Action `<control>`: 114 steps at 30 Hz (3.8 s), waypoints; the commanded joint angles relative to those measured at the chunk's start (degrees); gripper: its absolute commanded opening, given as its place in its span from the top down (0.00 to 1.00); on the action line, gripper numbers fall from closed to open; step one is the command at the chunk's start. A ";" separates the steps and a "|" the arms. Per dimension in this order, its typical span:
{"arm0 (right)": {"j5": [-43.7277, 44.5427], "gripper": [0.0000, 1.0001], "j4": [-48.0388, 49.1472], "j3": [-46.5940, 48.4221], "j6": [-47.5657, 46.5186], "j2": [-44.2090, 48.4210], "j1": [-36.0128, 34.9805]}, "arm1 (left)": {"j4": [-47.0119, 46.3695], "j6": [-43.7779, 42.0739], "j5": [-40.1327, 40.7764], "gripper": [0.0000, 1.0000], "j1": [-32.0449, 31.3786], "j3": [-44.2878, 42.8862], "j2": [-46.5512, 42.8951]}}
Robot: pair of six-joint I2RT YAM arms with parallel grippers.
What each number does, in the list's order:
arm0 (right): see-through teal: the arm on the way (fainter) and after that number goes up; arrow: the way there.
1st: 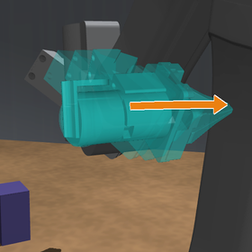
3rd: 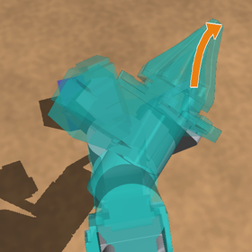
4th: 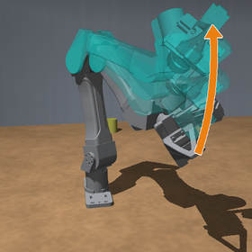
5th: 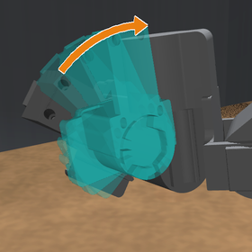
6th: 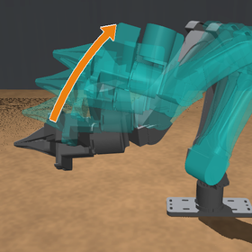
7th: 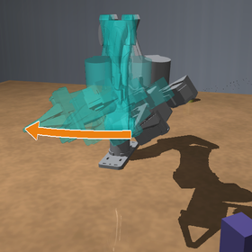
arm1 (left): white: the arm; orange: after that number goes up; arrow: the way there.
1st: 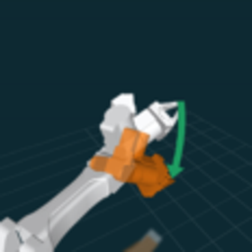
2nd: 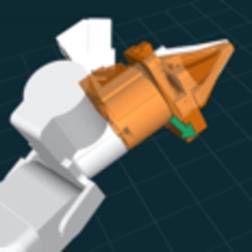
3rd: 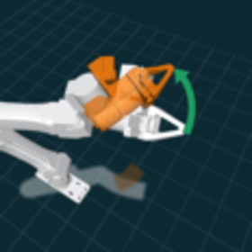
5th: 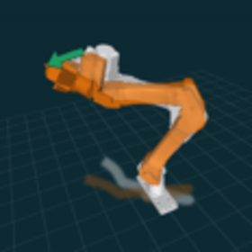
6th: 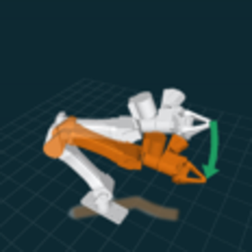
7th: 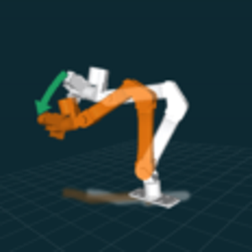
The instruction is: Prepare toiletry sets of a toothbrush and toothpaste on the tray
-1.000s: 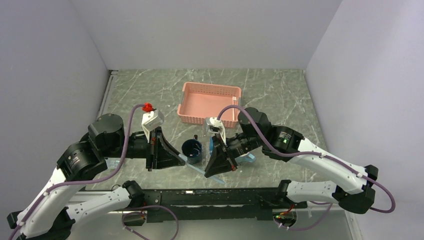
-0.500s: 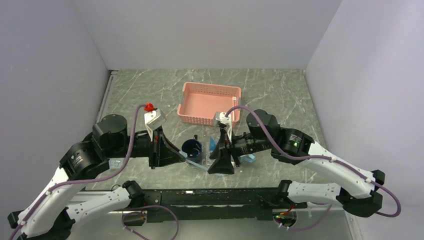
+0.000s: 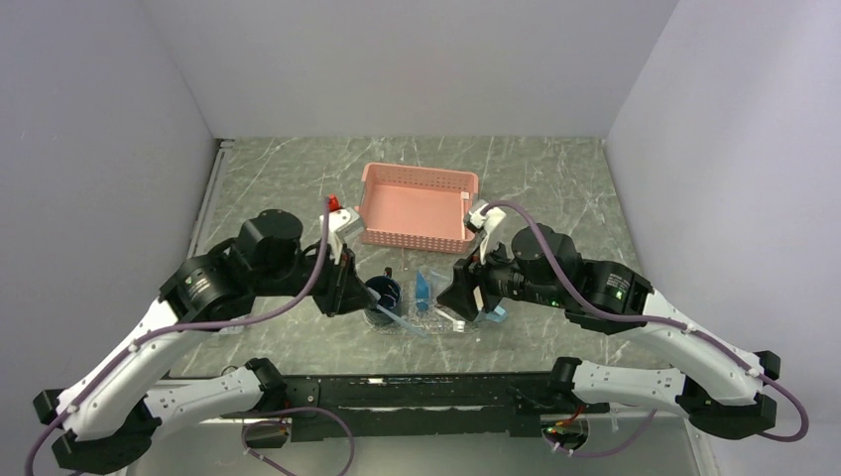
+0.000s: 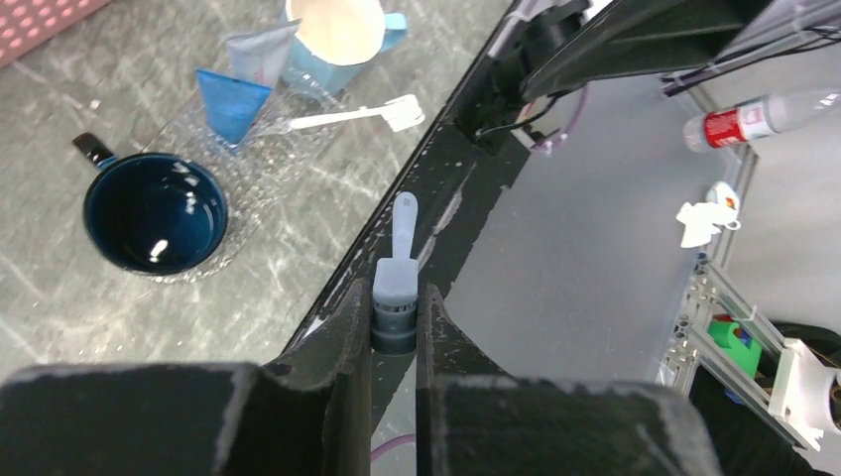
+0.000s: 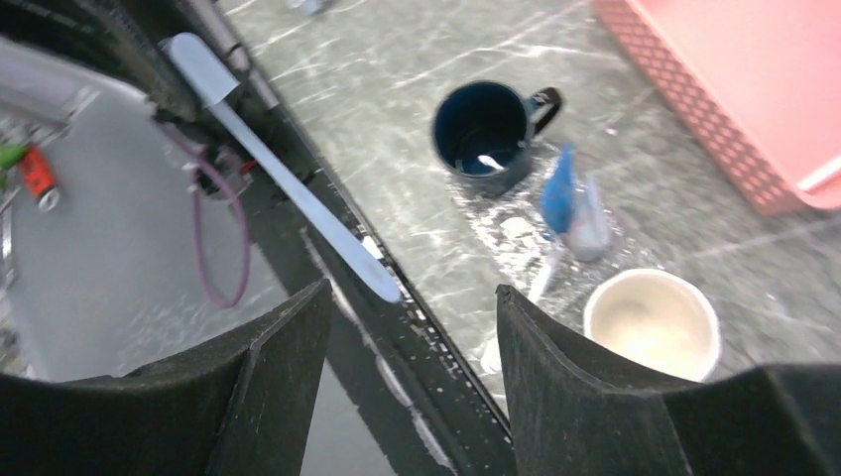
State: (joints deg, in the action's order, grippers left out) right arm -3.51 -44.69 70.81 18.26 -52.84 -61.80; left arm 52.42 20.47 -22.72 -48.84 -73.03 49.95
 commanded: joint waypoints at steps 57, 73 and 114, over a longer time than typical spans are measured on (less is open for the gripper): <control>26.78 0.38 1.01 -9.45 6.34 5.33 0.58 | -5.19 5.94 36.01 1.00 -16.83 -0.65 17.86; 26.79 0.38 0.77 -10.51 7.05 6.40 0.60 | -8.89 7.68 35.02 1.00 -16.82 2.16 20.97; 27.24 0.38 1.22 -12.92 8.08 8.98 0.62 | -18.42 15.17 42.98 1.00 -17.15 12.49 19.08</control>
State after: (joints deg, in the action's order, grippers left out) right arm 22.48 -45.80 58.33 25.78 -44.88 -61.32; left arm 35.90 34.35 18.35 -65.58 -60.71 70.00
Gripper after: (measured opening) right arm 0.621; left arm 0.156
